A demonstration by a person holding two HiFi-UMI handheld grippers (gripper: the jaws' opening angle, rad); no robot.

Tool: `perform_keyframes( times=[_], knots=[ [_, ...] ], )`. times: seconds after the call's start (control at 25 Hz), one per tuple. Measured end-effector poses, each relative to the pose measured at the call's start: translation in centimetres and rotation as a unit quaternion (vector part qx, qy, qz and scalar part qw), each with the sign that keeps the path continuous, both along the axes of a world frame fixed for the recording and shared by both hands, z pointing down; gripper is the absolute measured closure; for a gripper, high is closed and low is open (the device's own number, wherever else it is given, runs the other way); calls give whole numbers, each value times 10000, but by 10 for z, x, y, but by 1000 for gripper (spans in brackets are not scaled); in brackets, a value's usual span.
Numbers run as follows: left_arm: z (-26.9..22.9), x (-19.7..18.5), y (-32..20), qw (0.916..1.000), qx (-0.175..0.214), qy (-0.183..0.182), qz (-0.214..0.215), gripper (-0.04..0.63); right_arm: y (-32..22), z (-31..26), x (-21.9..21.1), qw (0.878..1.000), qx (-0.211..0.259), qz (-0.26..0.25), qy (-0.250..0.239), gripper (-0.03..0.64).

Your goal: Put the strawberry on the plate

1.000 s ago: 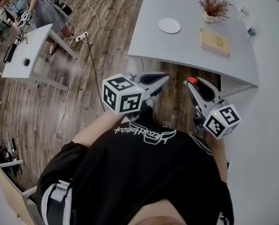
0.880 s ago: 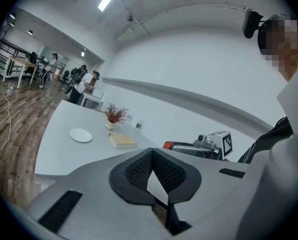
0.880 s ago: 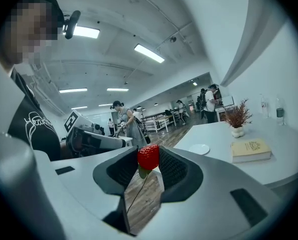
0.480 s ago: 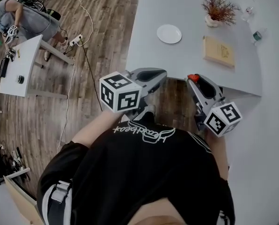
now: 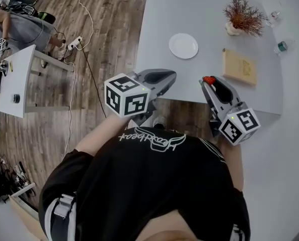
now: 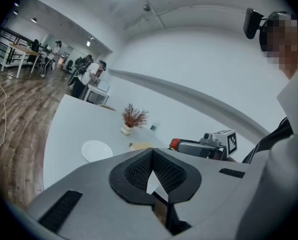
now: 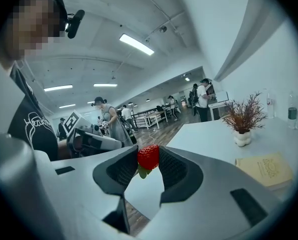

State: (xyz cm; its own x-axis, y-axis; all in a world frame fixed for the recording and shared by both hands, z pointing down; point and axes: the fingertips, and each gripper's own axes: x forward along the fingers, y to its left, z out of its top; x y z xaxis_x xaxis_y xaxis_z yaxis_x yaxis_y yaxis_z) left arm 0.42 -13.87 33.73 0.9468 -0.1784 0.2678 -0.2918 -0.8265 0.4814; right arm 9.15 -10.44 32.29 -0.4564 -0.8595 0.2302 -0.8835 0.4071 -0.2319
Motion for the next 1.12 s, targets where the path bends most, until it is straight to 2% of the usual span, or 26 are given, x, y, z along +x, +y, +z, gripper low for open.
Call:
perform_keyframes(
  times=[0.4,0.8,1.12],
  knots=[
    [13,12,-63,9999,-108,-52,-18,589,-54,15,13,9998,-150,63,126,494],
    [29,33,-101,9991,-270,-228,-251,589,-107,27,32,9990,-167,-320,248,494],
    [43,47,-143,9970,-426,-296,-569,589,-156,45,43,9951,-220,-729,627,494]
  ],
)
